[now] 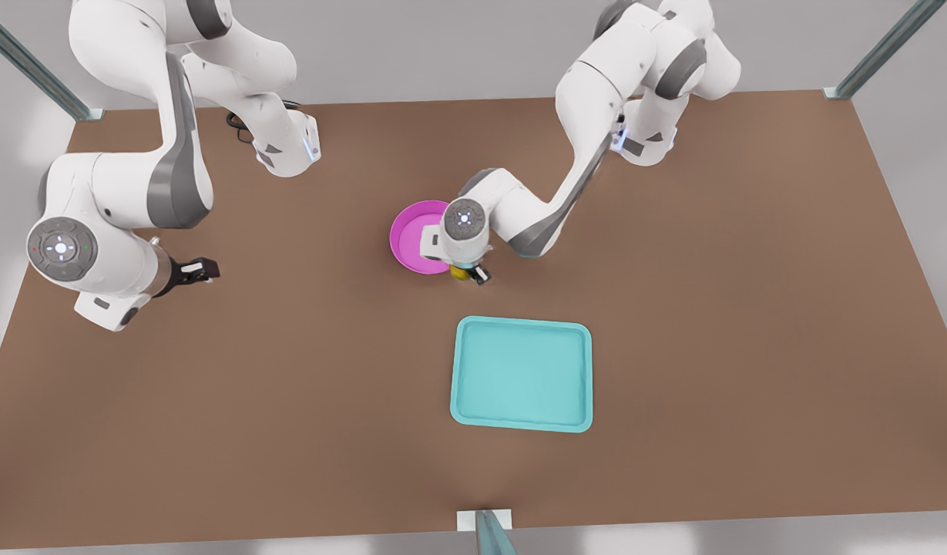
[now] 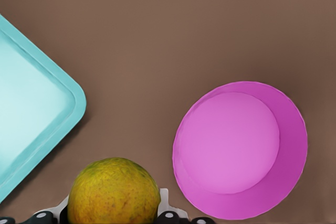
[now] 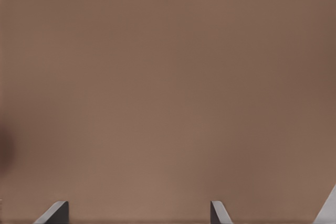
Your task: Place the orange on the plate with the left arm and the plate on the tray with the right arm
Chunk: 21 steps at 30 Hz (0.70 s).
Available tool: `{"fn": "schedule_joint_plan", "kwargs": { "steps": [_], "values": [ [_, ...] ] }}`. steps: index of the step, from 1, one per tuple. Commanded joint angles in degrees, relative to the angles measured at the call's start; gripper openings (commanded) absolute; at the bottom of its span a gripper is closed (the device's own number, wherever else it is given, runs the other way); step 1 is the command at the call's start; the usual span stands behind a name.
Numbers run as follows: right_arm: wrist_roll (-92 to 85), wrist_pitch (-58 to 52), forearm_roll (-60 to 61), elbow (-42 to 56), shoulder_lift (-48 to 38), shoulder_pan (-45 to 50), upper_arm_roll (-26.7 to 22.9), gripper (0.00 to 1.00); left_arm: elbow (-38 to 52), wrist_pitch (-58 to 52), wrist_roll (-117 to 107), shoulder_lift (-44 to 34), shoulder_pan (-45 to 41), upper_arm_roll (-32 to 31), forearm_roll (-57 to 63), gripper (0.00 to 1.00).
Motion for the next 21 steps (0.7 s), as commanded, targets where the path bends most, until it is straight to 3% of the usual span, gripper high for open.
{"fn": "schedule_joint_plan", "kwargs": {
  "steps": [1, 9, 10, 11, 15, 17, 18, 19, 20, 21],
  "values": [
    [0.0, 0.3, 0.1, -0.1, 0.0, 0.0, 0.0, 1.00, 0.9, -4.8, -41.9, 0.8, -0.2, -1.8, -1.9, 0.68],
    [-0.3, 0.6, -0.1, -0.8, -0.4, -1.6, -0.1, 1.00, 0.8, 0.2, -44.6, 5.4, -4.3, -2.1, -6.1, 0.70],
    [-0.1, 0.4, -0.1, -0.9, -0.3, -1.5, 0.0, 1.00, 0.8, 0.3, -44.5, 5.6, -4.3, -2.1, -6.1, 0.77],
    [-0.1, 0.2, -0.1, -1.0, -0.3, -1.5, 0.0, 1.00, 0.7, 0.3, -43.6, 5.6, -4.3, -2.1, -5.8, 1.00],
    [-0.1, 0.7, 0.1, -1.2, -0.1, -1.6, 0.0, 1.00, 0.8, -1.0, -47.0, 4.4, -4.1, -1.8, -6.0, 1.00],
    [-0.1, 0.8, 0.1, -1.2, 0.0, -1.6, 0.0, 1.00, 3.4, -24.5, -37.8, -7.8, 5.9, 0.6, -5.8, 1.00],
    [0.0, 1.9, 0.5, -3.8, 0.4, -1.0, 0.0, 1.00, 7.7, -36.5, -26.9, -11.9, 11.5, 6.4, -4.8, 1.00],
    [0.1, 7.4, 2.1, -9.0, 0.9, -0.5, 0.5, 1.00, 10.5, -40.5, -17.9, -12.7, 12.2, 14.5, -4.5, 1.00],
    [0.0, 15.7, 9.2, -13.6, 4.5, 0.5, 0.6, 1.00, 11.7, -41.9, -6.5, -13.7, 12.1, 27.6, -4.5, 1.00],
    [0.2, 22.9, 11.7, -16.7, 6.2, 3.4, 2.2, 1.00, 12.8, -41.9, -6.0, -13.8, 12.2, 31.6, -5.0, 1.00]
  ]
}}
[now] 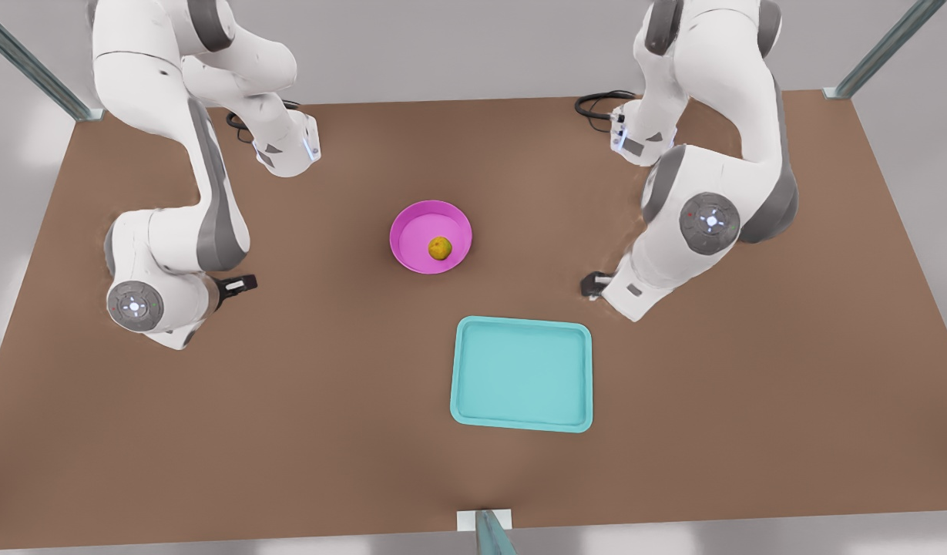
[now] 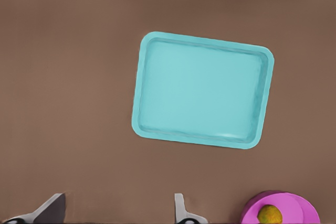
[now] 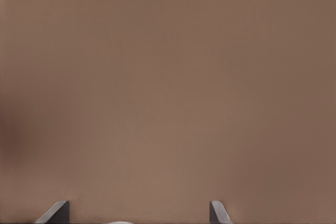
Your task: Place the orange on the plate with the left arm and the plate on the tray with the right arm
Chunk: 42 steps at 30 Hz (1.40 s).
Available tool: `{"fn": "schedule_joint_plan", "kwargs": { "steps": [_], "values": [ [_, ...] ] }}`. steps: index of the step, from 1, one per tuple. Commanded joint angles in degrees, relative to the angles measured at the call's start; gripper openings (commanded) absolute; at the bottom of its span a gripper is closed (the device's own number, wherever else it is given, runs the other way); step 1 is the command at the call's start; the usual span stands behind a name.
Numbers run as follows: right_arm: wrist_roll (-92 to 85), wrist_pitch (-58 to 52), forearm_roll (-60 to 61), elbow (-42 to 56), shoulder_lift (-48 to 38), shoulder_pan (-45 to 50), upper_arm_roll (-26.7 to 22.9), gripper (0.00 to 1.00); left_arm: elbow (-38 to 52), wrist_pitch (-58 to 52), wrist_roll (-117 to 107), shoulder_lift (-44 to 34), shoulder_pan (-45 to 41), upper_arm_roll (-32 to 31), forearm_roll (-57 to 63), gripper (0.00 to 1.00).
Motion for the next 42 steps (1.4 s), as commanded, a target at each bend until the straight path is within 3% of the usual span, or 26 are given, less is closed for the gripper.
{"fn": "schedule_joint_plan", "kwargs": {
  "steps": [1, 3, 4, 5, 6, 7, 8, 14, 24, 41, 42],
  "values": [
    [6.8, 18.8, 7.0, -3.4, 2.9, 2.9, 3.6, 1.00, 1.1, -18.2, 16.5, -1.8, -0.1, 5.8, 0.0, 1.00],
    [14.9, 25.9, 12.5, -8.2, 3.3, 4.9, 6.4, 1.00, 0.8, -17.5, 16.6, -2.6, 0.5, 5.8, 0.3, 1.00],
    [15.1, 31.6, 14.8, -14.2, 1.2, 5.6, 6.4, 1.00, -0.3, -17.3, 16.9, -5.1, 9.0, -1.6, 0.5, 1.00],
    [15.2, 37.0, 14.9, -20.9, -2.5, 5.8, 6.4, 1.00, -1.1, -15.1, 16.9, -7.0, 22.3, -16.2, 5.2, 1.00],
    [15.2, 41.3, 15.6, -25.4, -5.2, 6.8, 6.4, 1.00, -7.4, -8.9, 17.0, -11.6, 28.1, -22.5, 10.2, 1.00],
    [15.2, 47.7, 17.3, -31.3, -8.8, 6.9, 6.7, 1.00, -17.3, 3.0, 16.7, -18.3, 30.8, -24.9, 11.4, 1.00],
    [15.2, 51.9, 17.6, -35.3, -10.9, 6.9, 7.8, 1.00, -17.3, 3.1, 17.1, -18.2, 32.0, -25.9, 11.1, 1.00],
    [8.8, 44.5, 19.6, -38.4, -9.5, 6.8, 7.9, 1.00, -13.1, -6.4, 16.2, -17.7, 31.6, -24.8, 10.3, 1.00],
    [5.1, 43.6, 27.9, -35.8, -5.1, 10.3, 13.5, 1.00, -11.6, -8.5, 15.3, -17.0, 31.8, -23.8, 7.0, 1.00],
    [4.9, 44.5, 28.9, -32.3, 4.9, 11.8, 14.7, 1.00, -8.3, -8.6, 15.3, -15.4, 32.2, -21.8, 7.2, 1.00],
    [4.9, 44.5, 28.9, -32.1, 5.0, 11.8, 14.7, 0.92, -8.2, -8.7, 15.3, -15.4, 32.2, -21.8, 7.2, 1.00]
  ]
}}
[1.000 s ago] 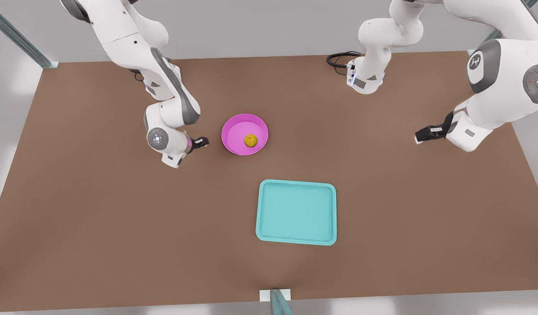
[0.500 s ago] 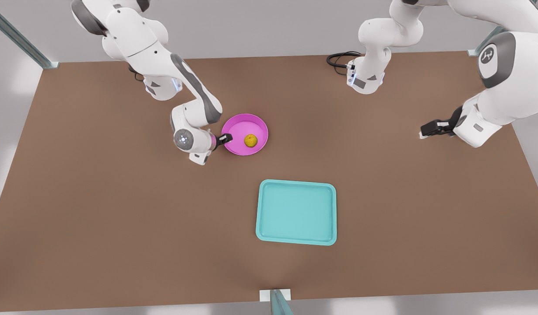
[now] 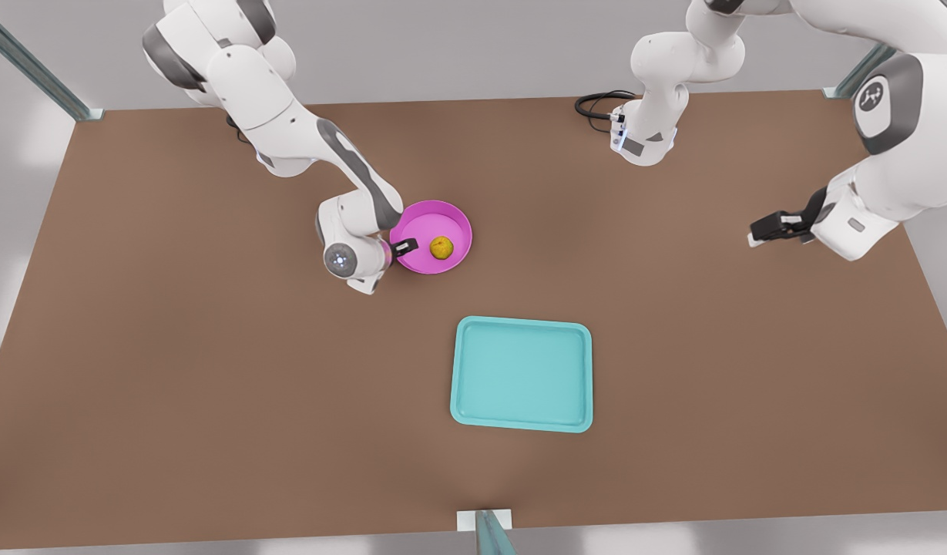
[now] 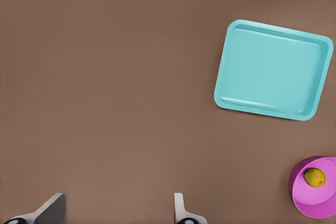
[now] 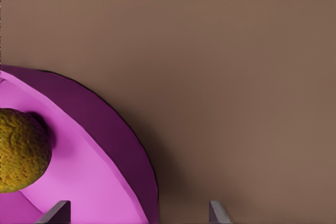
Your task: Place the orange on the plate with the left arm and the plate on the tray with the right arm
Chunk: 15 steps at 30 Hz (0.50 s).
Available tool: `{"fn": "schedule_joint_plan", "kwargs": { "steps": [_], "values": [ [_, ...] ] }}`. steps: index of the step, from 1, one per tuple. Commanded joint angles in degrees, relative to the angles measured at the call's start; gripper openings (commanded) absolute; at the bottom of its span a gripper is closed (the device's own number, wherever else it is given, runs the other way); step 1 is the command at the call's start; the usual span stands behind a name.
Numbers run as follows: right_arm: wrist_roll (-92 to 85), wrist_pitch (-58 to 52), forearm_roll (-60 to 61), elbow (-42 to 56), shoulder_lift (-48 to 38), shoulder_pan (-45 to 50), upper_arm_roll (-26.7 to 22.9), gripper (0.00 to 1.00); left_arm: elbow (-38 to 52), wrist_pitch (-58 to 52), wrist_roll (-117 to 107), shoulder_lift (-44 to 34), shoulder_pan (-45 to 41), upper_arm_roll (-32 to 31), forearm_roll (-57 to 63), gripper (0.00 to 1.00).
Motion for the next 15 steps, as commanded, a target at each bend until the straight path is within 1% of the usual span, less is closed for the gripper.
{"fn": "schedule_joint_plan", "kwargs": {
  "steps": [1, 2, 3, 4, 6, 7, 8, 10, 11, 15],
  "values": [
    [-0.7, 0.0, 0.1, 0.3, 0.3, 0.0, 0.0, 0.70, 0.2, -0.3, 1.1, 0.2, 0.0, 0.0, 0.1, 1.00],
    [-0.7, 0.0, 0.1, 0.4, 0.6, 0.0, 0.0, 0.55, 0.2, -0.3, 1.2, 0.2, 0.1, 0.0, 0.1, 1.00],
    [-0.7, -0.1, 0.1, 0.6, 0.9, -0.1, 0.0, 0.48, 0.2, -0.3, 1.1, 0.2, 0.1, 0.1, 0.1, 1.00],
    [-0.7, -0.1, 0.1, 0.6, 0.9, -0.1, 0.0, 0.48, 0.2, -0.3, 1.1, 0.2, 0.1, 0.1, 0.1, 1.00],
    [-0.7, -0.1, 0.1, 0.7, 1.4, -0.1, 0.0, 0.36, 0.2, -0.3, 1.2, 0.2, 0.1, 0.1, 0.1, 1.00],
    [-0.7, -0.3, 0.1, 1.2, 1.9, -0.1, 0.0, 0.33, 0.2, -0.3, 1.2, 0.2, 0.1, 0.1, 0.1, 1.00],
    [-0.7, -0.4, 0.1, 1.3, 2.0, -0.1, 0.0, 0.32, 0.2, -0.3, 1.2, 0.2, 0.1, 0.1, 0.1, 1.00],
    [-0.7, -0.9, 0.1, 1.8, 2.2, 0.0, 0.0, 0.24, 0.2, -0.3, 1.6, 0.2, 0.1, 0.4, 0.1, 1.00],
    [-0.7, -0.9, 0.0, 2.2, 2.2, 0.0, 0.1, 0.21, 0.2, -0.3, 1.7, 0.1, 0.1, 0.5, 0.1, 1.00],
    [-1.1, -1.0, 0.1, 3.0, 1.5, 0.0, 0.9, 0.21, 0.1, -0.3, 1.9, 0.7, 0.2, 1.2, -0.2, 1.00]
  ]
}}
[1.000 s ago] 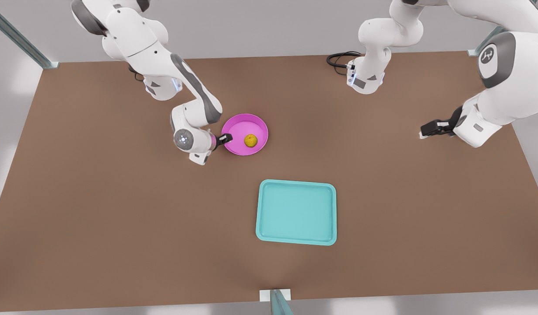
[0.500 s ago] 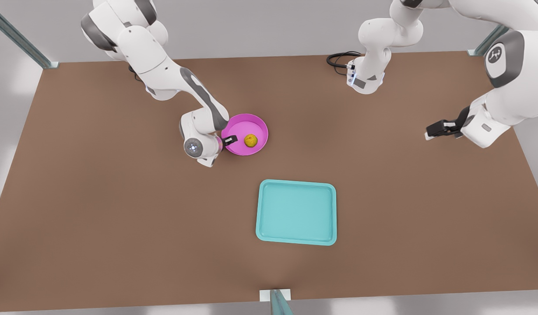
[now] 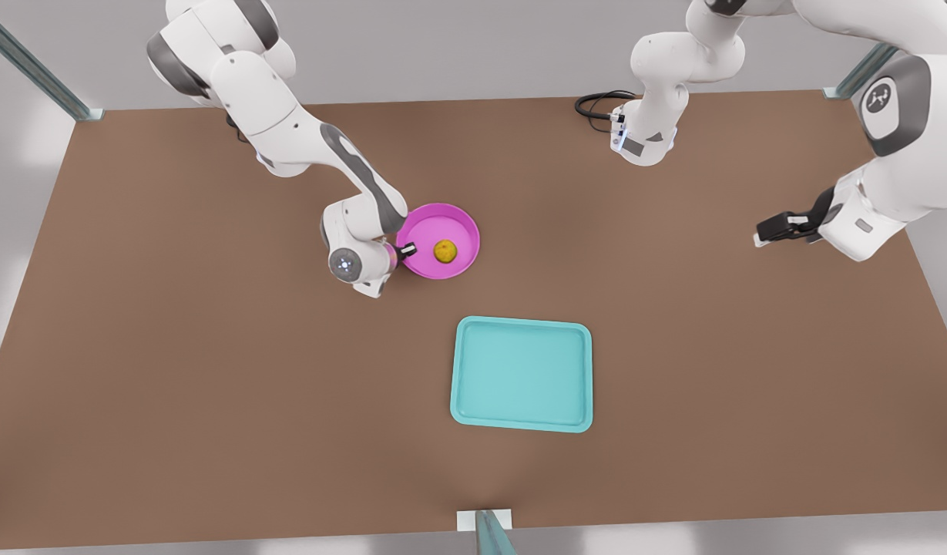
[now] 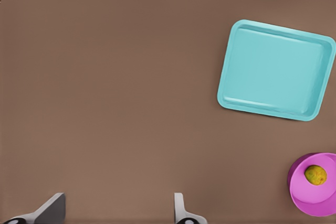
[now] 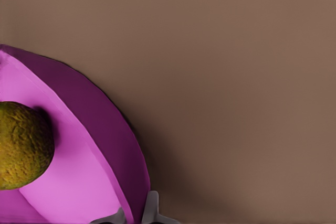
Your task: Place the orange on the plate with the left arm and the plate on the tray with the right arm
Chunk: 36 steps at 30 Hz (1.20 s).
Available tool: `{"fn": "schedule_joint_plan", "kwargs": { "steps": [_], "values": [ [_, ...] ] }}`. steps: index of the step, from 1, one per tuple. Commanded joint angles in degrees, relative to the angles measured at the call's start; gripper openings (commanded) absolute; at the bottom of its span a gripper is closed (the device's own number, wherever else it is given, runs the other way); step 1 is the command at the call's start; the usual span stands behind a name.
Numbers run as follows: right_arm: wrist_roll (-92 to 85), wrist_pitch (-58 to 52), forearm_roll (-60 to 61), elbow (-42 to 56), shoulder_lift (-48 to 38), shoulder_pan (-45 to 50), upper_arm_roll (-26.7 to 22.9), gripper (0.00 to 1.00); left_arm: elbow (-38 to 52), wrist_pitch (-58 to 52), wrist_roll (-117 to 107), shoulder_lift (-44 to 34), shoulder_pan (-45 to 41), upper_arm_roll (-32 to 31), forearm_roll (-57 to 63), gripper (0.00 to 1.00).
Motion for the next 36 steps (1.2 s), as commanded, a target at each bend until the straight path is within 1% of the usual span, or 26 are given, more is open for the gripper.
{"fn": "schedule_joint_plan", "kwargs": {
  "steps": [1, 2, 5, 7, 10, 14, 15, 17, 18, 20, 21, 23, 26, 30, 36],
  "values": [
    [0.4, -0.8, -0.5, 0.6, -0.3, 0.0, 0.2, 0.21, 0.0, 0.0, 0.5, 0.3, -0.1, 0.0, 0.1, 1.00],
    [0.3, -3.3, -0.4, 2.3, -0.6, 0.0, 0.2, 0.21, 0.2, 0.0, 1.5, 0.6, 0.0, 0.3, 0.1, 1.00],
    [-0.5, -5.7, -0.4, 5.2, -1.0, -0.1, 0.2, 0.21, 0.2, 0.1, 1.0, 0.6, 0.0, 0.1, 0.1, 1.00],
    [-0.3, -8.3, -0.1, 8.8, -1.0, -0.1, 0.2, 0.21, 0.2, 0.1, 1.2, 0.6, 0.0, 0.0, 0.1, 1.00],
    [1.0, -8.3, 4.7, 15.2, 1.0, -0.1, 0.1, 0.21, 0.2, 0.1, 1.4, 0.7, 0.0, 0.1, 0.1, 1.00],
    [12.5, -7.4, 5.6, 29.3, 8.9, 0.1, 0.1, 0.21, 0.2, 0.1, 1.0, 1.1, 0.0, 0.1, 0.1, 1.00],
    [14.3, -6.7, 8.3, 32.2, 10.7, 1.2, 0.0, 0.21, 0.2, 0.1, 1.0, 1.2, 0.0, 0.1, 0.1, 1.00],
    [17.1, -2.4, 8.9, 38.4, 15.9, 2.9, -0.3, 0.21, 0.2, 0.1, 1.0, 1.2, 0.0, 0.1, 0.1, 1.00],
    [21.7, 0.5, 8.8, 42.7, 19.2, 4.0, -0.4, 0.21, 0.2, 0.1, 1.0, 1.2, 0.0, 0.1, 0.1, 1.00],
    [31.4, 1.5, 8.8, 49.4, 23.6, 4.8, -0.5, 0.21, 0.2, 0.1, 1.0, 1.2, 0.0, 0.1, 0.1, 1.00],
    [33.4, 3.2, 8.8, 51.0, 25.1, 4.8, -0.5, 0.21, 0.2, 0.1, 1.0, 1.2, 0.0, 0.1, 0.1, 1.00],
    [34.1, 8.5, 8.8, 52.0, 28.0, 4.7, -0.6, 0.21, 0.2, 0.1, 1.0, 1.1, 0.0, 0.1, 0.1, 1.00],
    [34.2, 10.2, 8.8, 53.3, 29.5, 3.5, -1.1, 0.21, 0.2, 0.0, 1.0, 1.0, 0.0, 0.1, 0.1, 1.00],
    [34.0, 10.2, 8.8, 55.7, 30.2, 1.9, -1.4, 0.21, 0.1, 0.1, 0.9, 1.1, 0.0, 0.1, 0.1, 1.00],
    [34.1, 10.2, 8.8, 55.7, 30.1, 2.1, -1.8, 0.21, 0.2, 0.1, 0.9, 1.2, 0.0, 0.1, 0.1, 1.00]
  ]
}}
